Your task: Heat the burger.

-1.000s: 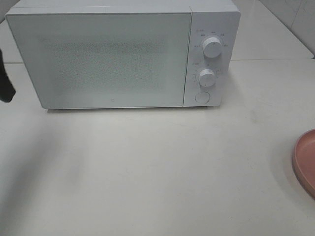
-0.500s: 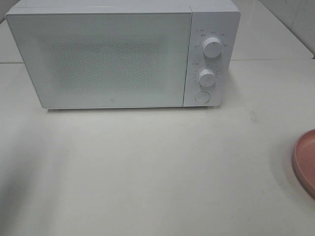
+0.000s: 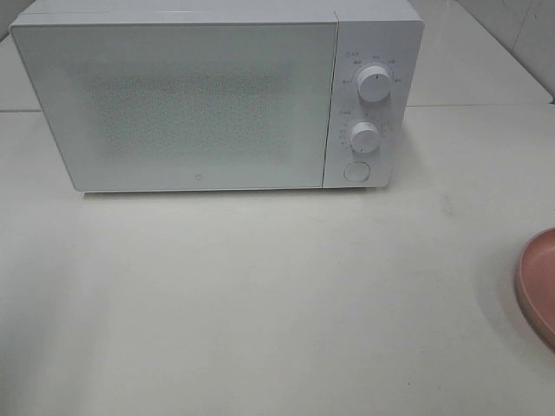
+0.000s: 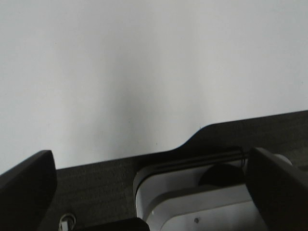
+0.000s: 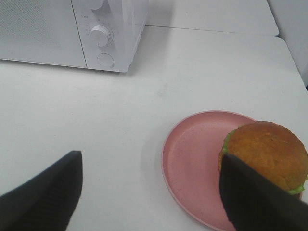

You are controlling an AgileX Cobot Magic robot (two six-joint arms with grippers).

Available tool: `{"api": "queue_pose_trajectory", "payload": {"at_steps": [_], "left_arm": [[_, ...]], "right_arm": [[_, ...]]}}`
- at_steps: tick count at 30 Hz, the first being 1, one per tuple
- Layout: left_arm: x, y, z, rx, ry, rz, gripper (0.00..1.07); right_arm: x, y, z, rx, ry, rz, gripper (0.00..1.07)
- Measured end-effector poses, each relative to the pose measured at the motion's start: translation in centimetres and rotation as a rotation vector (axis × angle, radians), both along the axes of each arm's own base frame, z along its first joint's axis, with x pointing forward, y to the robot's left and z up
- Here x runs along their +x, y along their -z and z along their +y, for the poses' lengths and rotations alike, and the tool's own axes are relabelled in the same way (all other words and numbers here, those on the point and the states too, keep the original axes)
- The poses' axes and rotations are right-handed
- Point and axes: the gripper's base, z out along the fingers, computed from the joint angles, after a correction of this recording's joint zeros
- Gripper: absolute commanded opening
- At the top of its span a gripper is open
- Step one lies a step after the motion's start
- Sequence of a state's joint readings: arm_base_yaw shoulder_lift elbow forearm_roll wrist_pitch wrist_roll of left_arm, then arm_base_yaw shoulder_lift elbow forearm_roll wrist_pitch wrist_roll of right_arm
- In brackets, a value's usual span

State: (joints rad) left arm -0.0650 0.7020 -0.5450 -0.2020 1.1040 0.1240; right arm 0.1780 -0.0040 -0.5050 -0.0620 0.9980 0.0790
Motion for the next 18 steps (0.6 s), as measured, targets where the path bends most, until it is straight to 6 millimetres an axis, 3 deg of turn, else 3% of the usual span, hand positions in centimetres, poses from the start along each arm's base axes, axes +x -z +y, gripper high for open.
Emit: {"api": "queue_pose_trajectory", "payload": {"at_steps": [18], "left_arm": [[-6.7,-2.2,1.4,0.034,-0.087,-0.465,1.0]], "right_arm": [[0.0,0.0,0.0,0.0,0.0,0.0,0.76]]}}
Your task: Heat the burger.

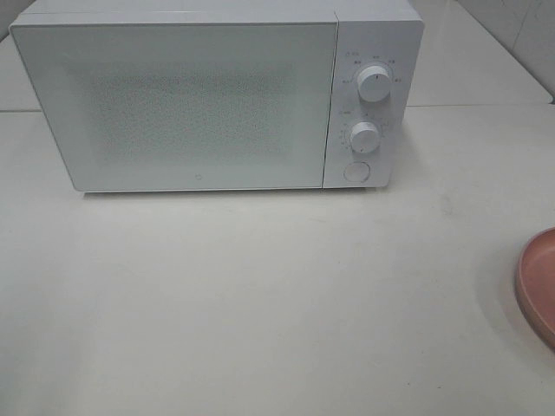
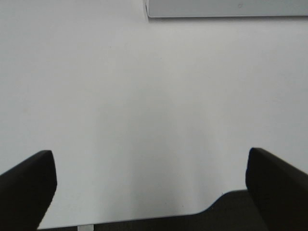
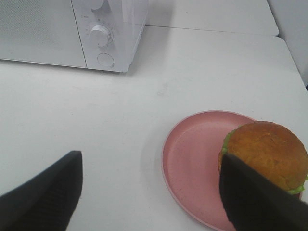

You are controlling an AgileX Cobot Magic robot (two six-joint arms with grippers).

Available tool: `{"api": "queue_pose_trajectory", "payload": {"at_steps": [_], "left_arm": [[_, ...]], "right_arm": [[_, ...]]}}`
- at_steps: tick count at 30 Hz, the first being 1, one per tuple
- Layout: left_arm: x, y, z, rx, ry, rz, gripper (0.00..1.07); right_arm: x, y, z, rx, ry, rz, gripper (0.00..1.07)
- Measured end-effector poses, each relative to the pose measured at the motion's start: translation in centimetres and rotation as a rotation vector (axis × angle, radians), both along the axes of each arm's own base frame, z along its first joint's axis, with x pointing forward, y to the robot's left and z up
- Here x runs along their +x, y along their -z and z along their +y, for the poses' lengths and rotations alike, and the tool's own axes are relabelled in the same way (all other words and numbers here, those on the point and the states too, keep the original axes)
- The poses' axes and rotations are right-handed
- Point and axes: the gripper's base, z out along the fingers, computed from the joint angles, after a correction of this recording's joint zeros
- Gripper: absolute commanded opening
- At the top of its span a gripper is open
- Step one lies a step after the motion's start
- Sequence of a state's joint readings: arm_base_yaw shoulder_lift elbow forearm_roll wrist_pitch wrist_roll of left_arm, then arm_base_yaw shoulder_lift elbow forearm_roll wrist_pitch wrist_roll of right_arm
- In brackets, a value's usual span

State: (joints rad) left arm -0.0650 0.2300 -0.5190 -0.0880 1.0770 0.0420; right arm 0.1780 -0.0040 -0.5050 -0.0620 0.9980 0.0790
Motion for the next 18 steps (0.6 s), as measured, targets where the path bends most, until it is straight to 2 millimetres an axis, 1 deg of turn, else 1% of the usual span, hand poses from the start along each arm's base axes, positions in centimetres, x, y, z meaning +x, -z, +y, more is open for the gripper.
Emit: {"api": "queue_pose_trajectory", "payload": {"at_steps": [2,4,8,12,13,14,15,18], "left_arm": [[-0.2,0.0,0.0,0.0,0.0,-0.016,1.0],[-1.0,-0.1,0.1,-0.003,0.0,-0.062,1.0],[-1.4,-0.2,0.1,-0.005,-0.003,-0.091,1.0],[-2.0,-0.2,0.2,-0.004,-0.048,-0.13,1.0],[-2.5,-0.3,0.2,-0.003,-0.084,-0.161,1.0],[-2.5,-0.3,0.2,-0.003,-0.084,-0.161,1.0],[-3.0,-0.3,0.2,0.0,-0.109,-0.196,1.0],[-3.6,-0.2,0.1,-0.001,-0.116,-0.233,1.0]], "right_arm": [[0.0,0.0,0.0,0.0,0.0,0.0,0.76],[0.0,0.0,0.0,0.0,0.0,0.0,0.76],[0.0,0.0,0.0,0.0,0.0,0.0,0.76],[0.0,0.0,0.0,0.0,0.0,0.0,0.76],[0.0,0.0,0.0,0.0,0.0,0.0,0.76],[0.0,0.0,0.0,0.0,0.0,0.0,0.76],[0.0,0.0,0.0,0.0,0.0,0.0,0.76],[0.0,0.0,0.0,0.0,0.0,0.0,0.76]]}}
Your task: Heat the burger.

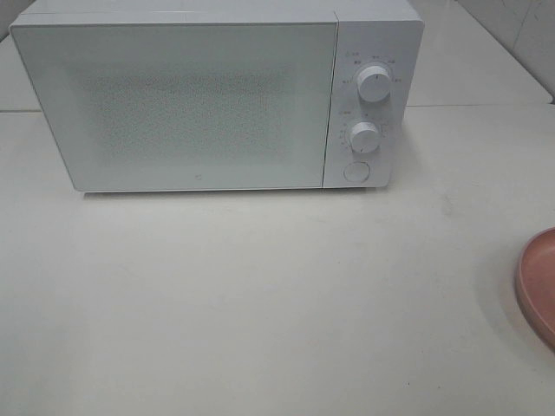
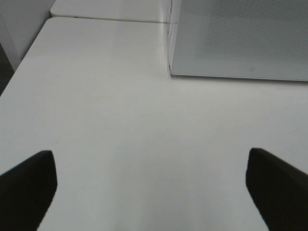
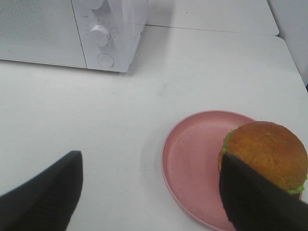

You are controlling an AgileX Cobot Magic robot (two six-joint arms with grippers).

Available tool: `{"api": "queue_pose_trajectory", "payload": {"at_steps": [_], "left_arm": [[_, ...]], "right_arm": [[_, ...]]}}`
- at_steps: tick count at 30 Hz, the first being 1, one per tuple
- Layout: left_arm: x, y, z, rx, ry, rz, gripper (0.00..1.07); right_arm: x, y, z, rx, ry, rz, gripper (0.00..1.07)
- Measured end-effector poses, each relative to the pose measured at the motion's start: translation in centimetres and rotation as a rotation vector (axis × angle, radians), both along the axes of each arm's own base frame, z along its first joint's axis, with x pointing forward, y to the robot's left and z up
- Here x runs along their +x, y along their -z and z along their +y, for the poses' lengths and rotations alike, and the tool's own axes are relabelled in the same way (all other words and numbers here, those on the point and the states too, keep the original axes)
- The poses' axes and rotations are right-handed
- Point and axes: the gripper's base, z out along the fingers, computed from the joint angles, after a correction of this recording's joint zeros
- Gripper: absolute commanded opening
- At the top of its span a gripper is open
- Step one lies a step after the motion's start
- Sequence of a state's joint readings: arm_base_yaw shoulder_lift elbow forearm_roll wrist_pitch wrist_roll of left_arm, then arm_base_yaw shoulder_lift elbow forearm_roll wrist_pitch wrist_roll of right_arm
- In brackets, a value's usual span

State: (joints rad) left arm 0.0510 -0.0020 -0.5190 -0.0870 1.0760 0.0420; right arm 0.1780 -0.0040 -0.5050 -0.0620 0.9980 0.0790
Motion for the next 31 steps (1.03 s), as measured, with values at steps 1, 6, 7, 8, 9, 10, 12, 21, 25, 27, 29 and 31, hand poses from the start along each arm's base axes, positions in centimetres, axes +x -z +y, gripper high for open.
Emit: {"api": "queue_pose_trajectory", "payload": {"at_steps": [1,6,7,8,9,10,12,21,25,27,29,31], "left_arm": [[0.0,0.0,0.0,0.0,0.0,0.0,1.0],[-0.05,0.0,0.0,0.0,0.0,-0.003,1.0],[-0.05,0.0,0.0,0.0,0.0,-0.003,1.0],[-0.05,0.0,0.0,0.0,0.0,-0.003,1.0],[-0.05,0.0,0.0,0.0,0.0,-0.003,1.0],[-0.05,0.0,0.0,0.0,0.0,-0.003,1.0],[-0.05,0.0,0.0,0.0,0.0,-0.003,1.0],[-0.05,0.0,0.0,0.0,0.0,-0.003,1.0],[-0.05,0.0,0.0,0.0,0.0,-0.003,1.0],[-0.05,0.0,0.0,0.0,0.0,-0.003,1.0],[-0.05,0.0,0.0,0.0,0.0,-0.003,1.0],[-0.05,0.0,0.0,0.0,0.0,-0.003,1.0]], "right_arm": [[0.0,0.0,0.0,0.0,0.0,0.0,0.76],[0.0,0.0,0.0,0.0,0.0,0.0,0.76],[0.0,0.0,0.0,0.0,0.0,0.0,0.76],[0.0,0.0,0.0,0.0,0.0,0.0,0.76],[0.0,0.0,0.0,0.0,0.0,0.0,0.76],[0.0,0.0,0.0,0.0,0.0,0.0,0.76],[0.0,0.0,0.0,0.0,0.0,0.0,0.76],[0.0,0.0,0.0,0.0,0.0,0.0,0.76],[0.0,0.0,0.0,0.0,0.0,0.0,0.76],[0.0,0.0,0.0,0.0,0.0,0.0,0.76],[0.0,0.0,0.0,0.0,0.0,0.0,0.76],[0.0,0.0,0.0,0.0,0.0,0.0,0.76]]}}
